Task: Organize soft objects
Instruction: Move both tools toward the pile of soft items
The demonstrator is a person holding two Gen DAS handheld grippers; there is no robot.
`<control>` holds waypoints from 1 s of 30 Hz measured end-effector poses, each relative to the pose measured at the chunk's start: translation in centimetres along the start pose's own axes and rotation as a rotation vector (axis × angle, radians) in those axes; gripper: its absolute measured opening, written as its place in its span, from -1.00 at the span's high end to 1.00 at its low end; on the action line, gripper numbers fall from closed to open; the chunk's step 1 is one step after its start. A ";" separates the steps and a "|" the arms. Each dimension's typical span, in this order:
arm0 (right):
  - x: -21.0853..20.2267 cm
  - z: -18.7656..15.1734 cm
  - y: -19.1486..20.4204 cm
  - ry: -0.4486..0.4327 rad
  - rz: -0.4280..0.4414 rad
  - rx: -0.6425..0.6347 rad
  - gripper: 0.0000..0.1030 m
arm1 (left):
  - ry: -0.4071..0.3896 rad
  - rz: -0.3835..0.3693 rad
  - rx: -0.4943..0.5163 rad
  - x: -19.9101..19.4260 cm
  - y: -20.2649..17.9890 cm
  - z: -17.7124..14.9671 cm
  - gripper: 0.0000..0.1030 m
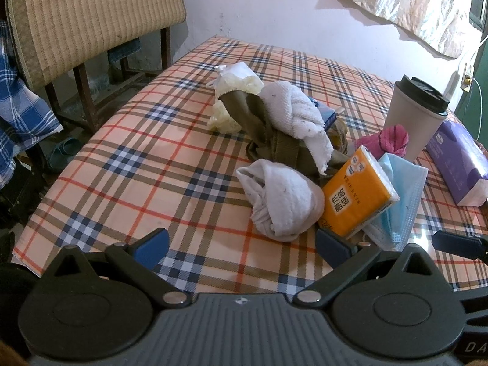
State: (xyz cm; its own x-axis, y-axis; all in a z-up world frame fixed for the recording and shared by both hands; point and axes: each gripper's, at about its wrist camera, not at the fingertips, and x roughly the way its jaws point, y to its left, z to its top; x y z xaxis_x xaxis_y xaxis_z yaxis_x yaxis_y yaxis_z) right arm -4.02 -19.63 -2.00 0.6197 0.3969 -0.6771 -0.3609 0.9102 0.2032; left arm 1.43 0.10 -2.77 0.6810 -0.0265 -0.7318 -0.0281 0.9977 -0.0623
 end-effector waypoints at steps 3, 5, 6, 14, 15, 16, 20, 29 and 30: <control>0.0 0.0 0.0 0.001 0.001 0.000 -0.97 | 0.000 0.000 0.000 0.0 0.0 0.0 -1.00; 0.0 0.0 0.0 0.003 0.001 -0.001 -0.97 | 0.000 0.000 0.001 0.0 0.0 0.0 -1.00; 0.0 0.0 0.0 0.003 0.001 -0.001 -0.97 | 0.000 0.001 0.000 0.0 0.0 0.0 -1.00; 0.1 0.0 0.0 0.006 -0.001 0.000 -0.97 | 0.002 0.001 0.001 0.1 0.0 0.0 -1.00; 0.1 0.0 0.0 0.006 0.000 0.000 -0.97 | 0.002 0.000 0.002 0.2 0.0 0.0 -1.00; 0.2 0.0 0.0 0.006 0.000 0.001 -0.97 | 0.002 0.000 0.002 0.2 0.0 0.0 -1.00; 0.4 0.0 -0.1 0.011 -0.001 0.004 -0.97 | 0.001 0.000 0.003 0.3 -0.1 -0.1 -1.00; 1.1 0.0 -0.6 0.025 -0.005 0.014 -0.97 | 0.002 -0.009 0.005 1.4 -0.5 1.0 -1.00; 1.2 0.0 -0.7 0.026 -0.005 0.015 -0.97 | 0.004 -0.015 0.003 1.6 -0.5 1.2 -1.00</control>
State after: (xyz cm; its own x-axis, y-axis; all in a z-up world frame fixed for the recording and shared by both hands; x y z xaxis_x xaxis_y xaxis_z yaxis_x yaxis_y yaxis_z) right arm -3.00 -19.79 -2.95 0.6030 0.3891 -0.6964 -0.3472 0.9140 0.2099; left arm 3.44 -0.33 -3.05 0.6788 -0.0419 -0.7331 -0.0156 0.9973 -0.0715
